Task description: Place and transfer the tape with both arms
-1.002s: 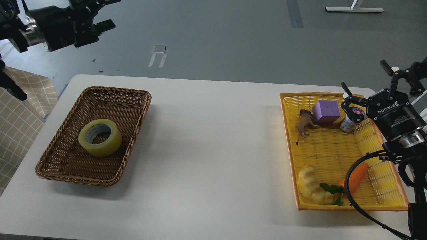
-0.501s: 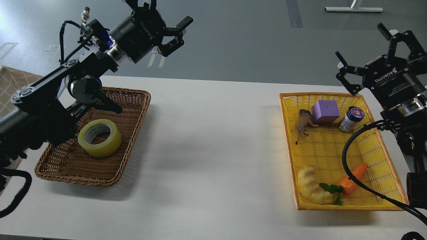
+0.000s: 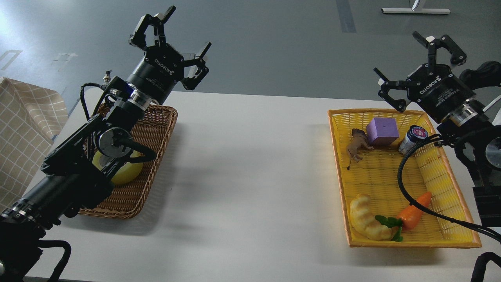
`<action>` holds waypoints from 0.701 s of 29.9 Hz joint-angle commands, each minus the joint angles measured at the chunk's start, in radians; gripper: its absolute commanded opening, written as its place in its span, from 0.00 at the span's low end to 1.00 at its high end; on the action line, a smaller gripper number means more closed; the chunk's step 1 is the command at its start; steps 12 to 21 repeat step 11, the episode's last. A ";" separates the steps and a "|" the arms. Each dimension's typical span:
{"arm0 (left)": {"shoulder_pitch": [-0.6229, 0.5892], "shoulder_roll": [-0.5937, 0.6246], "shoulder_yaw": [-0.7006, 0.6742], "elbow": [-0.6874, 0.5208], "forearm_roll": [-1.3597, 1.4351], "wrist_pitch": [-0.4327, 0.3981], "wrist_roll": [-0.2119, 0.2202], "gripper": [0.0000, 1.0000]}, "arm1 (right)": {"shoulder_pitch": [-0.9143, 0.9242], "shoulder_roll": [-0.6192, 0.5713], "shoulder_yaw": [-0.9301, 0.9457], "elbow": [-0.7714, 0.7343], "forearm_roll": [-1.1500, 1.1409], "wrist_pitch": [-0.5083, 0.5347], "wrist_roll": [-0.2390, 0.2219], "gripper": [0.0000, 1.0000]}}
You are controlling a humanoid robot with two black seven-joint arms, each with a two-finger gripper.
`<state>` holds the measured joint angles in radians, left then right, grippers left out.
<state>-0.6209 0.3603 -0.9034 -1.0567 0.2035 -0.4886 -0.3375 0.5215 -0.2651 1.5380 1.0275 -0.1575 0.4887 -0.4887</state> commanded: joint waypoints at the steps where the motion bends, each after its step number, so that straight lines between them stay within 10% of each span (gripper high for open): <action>1: 0.001 0.012 0.003 0.000 0.002 0.000 0.002 0.99 | -0.005 -0.022 -0.012 0.000 -0.002 0.000 0.000 0.99; 21: -0.013 0.063 -0.009 -0.003 -0.012 0.000 0.002 0.99 | -0.008 -0.019 -0.007 0.034 0.001 0.000 0.000 1.00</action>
